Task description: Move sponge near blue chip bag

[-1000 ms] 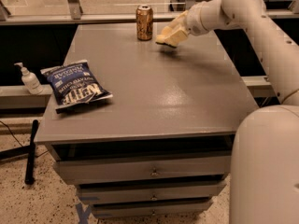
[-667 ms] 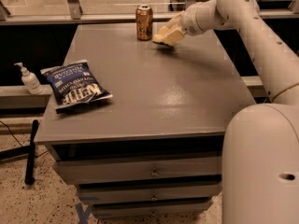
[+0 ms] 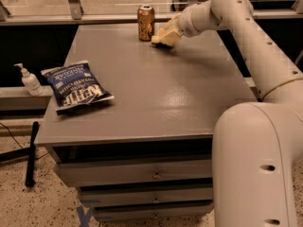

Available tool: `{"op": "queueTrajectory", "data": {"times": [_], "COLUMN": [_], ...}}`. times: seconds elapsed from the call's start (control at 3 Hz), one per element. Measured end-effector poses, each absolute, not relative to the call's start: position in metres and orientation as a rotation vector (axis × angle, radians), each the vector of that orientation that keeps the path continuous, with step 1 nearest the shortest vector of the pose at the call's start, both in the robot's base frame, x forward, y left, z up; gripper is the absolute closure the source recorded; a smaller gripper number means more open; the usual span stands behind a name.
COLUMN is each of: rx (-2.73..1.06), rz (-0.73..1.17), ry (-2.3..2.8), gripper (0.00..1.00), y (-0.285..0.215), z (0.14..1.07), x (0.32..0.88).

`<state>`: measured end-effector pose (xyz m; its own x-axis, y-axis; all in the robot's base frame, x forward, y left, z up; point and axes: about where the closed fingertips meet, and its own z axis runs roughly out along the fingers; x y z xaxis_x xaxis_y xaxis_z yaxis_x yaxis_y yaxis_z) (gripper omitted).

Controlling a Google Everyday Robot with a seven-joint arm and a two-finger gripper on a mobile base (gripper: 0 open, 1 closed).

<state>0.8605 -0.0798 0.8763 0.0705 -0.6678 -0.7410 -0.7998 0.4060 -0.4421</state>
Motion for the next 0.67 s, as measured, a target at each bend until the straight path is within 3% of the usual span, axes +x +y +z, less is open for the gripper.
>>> {"op": "queueTrajectory", "data": {"times": [0.67], "rx": [-1.325], "rz": [0.164], "ry": [1.667], "gripper": [0.35], "y": [-0.0759], "z": [0.8688], "x": [0.866]}}
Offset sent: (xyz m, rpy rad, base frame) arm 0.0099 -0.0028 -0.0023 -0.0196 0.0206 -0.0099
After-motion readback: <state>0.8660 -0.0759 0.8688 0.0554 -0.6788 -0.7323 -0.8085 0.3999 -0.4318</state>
